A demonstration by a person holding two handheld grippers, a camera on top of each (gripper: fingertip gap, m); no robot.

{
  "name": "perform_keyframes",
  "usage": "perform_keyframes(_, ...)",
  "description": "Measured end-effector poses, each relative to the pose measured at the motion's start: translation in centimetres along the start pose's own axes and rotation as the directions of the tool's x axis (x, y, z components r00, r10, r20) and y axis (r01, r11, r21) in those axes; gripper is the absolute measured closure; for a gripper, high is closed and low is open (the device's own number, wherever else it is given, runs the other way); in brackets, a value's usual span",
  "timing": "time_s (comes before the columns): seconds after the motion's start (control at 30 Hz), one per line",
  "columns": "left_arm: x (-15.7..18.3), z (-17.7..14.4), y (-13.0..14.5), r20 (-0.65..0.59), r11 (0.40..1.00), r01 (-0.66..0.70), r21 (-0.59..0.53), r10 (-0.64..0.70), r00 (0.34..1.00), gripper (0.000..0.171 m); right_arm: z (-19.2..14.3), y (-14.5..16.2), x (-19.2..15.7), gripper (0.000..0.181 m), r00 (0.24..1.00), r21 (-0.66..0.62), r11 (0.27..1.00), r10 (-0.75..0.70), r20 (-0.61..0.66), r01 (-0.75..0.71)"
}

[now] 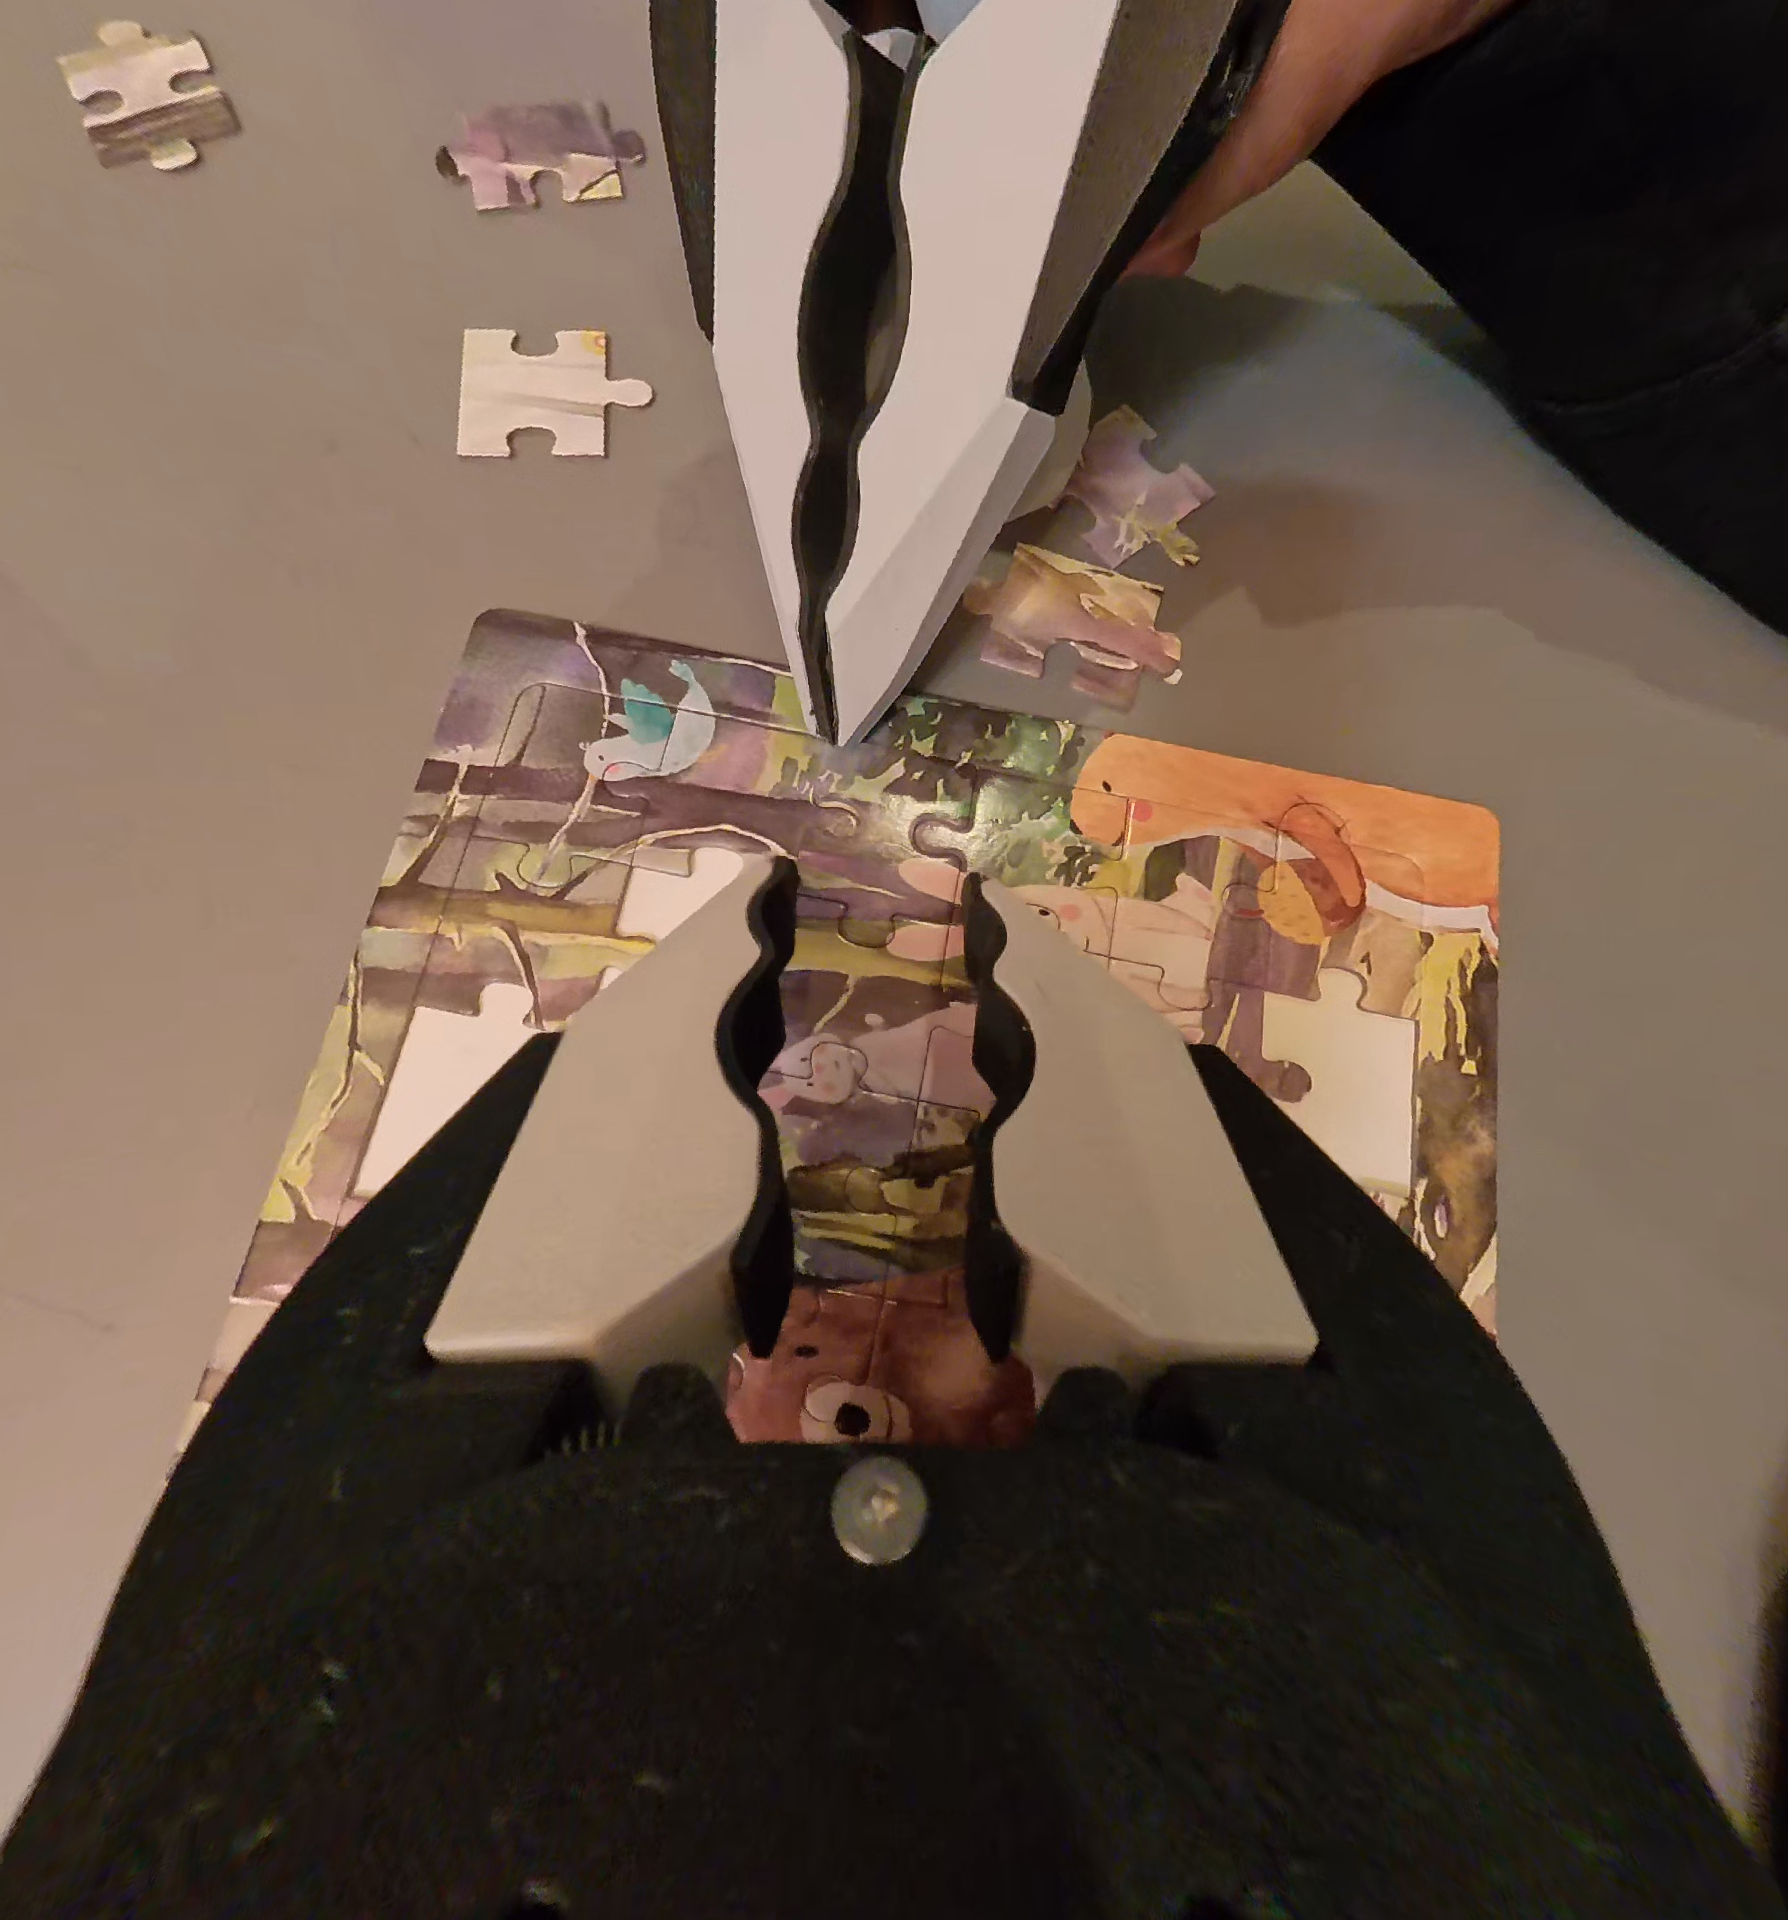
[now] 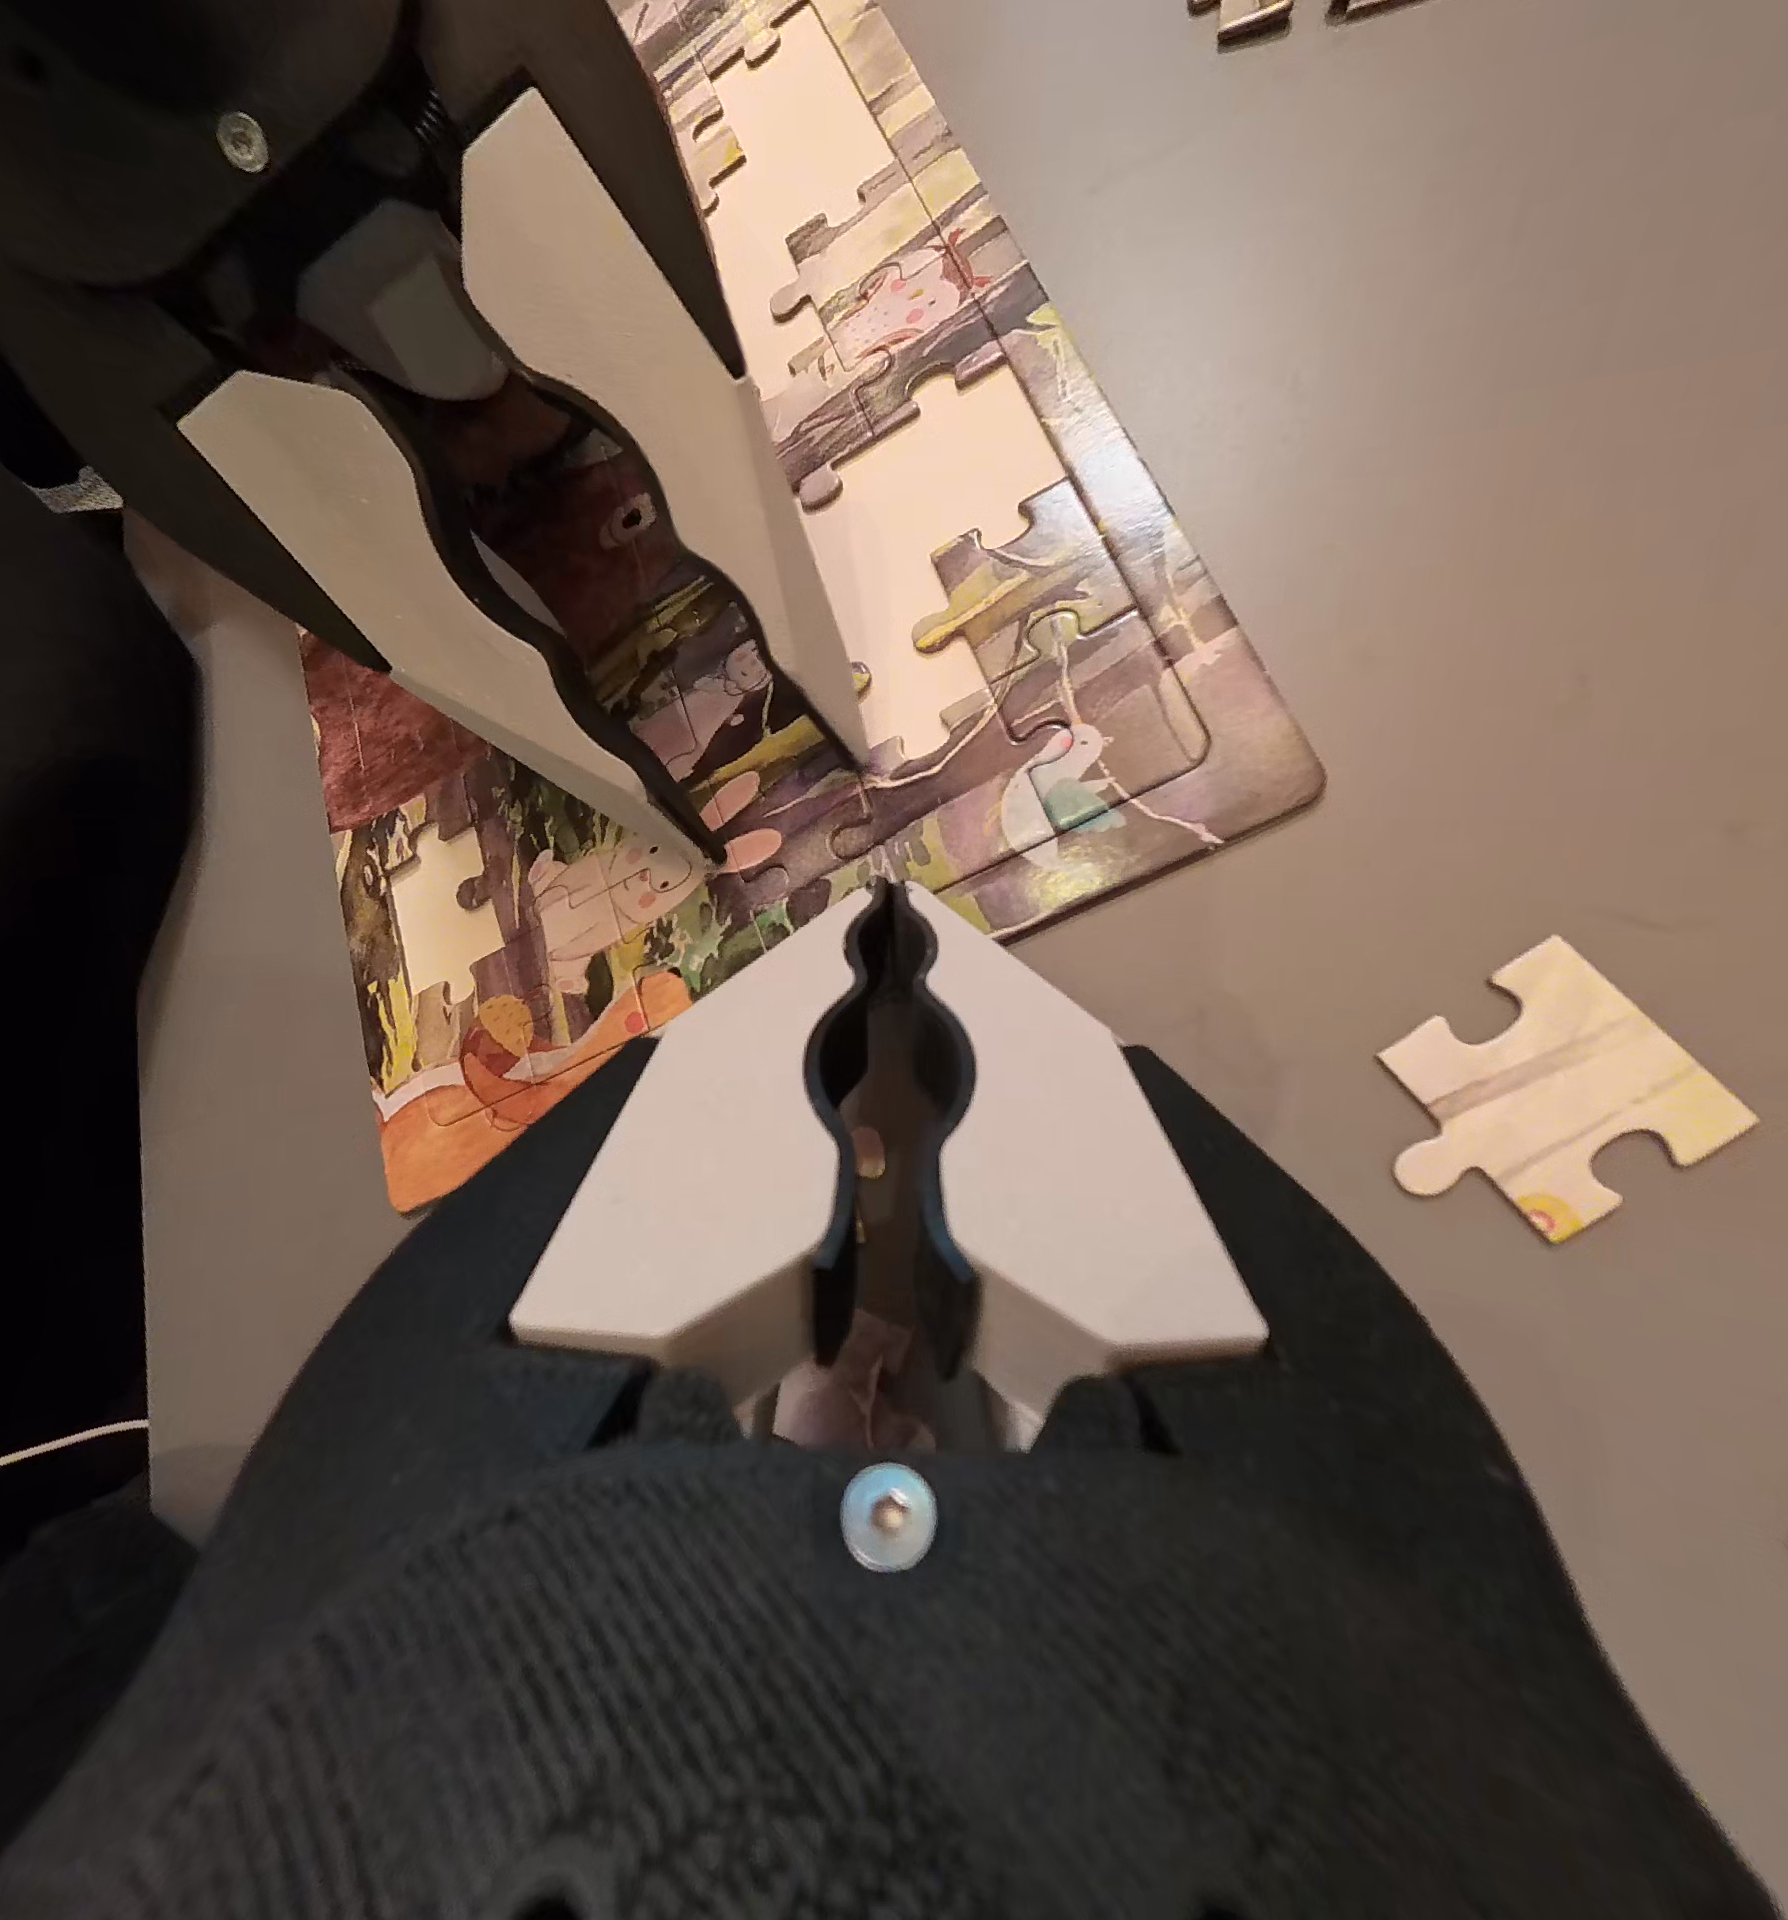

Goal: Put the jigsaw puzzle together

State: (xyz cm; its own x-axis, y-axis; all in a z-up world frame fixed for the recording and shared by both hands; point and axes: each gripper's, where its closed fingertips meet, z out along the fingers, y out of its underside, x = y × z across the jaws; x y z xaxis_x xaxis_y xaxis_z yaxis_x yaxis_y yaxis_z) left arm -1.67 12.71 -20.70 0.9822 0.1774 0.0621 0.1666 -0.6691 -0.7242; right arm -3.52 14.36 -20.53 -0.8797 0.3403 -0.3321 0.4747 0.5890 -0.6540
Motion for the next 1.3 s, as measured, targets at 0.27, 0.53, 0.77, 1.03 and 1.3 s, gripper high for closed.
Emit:
perform_keyframes(0.27,0.12,0.22,-0.02,-0.025,1.0,0.004,-0.008,-0.004,1.0,0.137,0.24,-0.15,-0.35,0.181,1.0,0.002,1.0,-0.004,0.019,0.004)
perform_keyframes(0.53,0.27,0.2,-0.03,-0.034,1.0,-0.003,-0.008,0.003,0.999,0.137,0.25,-0.19,-0.23,0.181,1.0,0.003,1.0,-0.006,0.01,0.006)
perform_keyframes(0.77,0.36,0.19,0.02,-0.04,1.0,-0.009,-0.01,0.009,0.999,0.137,0.29,-0.11,0.02,0.181,1.0,-0.003,1.0,-0.007,-0.008,0.007)
perform_keyframes(1.03,0.28,0.21,0.05,-0.028,1.0,-0.016,-0.012,0.016,0.999,0.138,-0.11,-0.54,-0.18,0.181,0.999,0.016,0.999,-0.031,-0.018,0.031)
perform_keyframes(1.3,0.13,0.17,0.04,-0.013,1.0,-0.02,-0.009,0.02,1.0,0.141,0.01,0.18,0.08,0.181,1.0,-0.014,1.0,-0.003,-0.015,0.003)
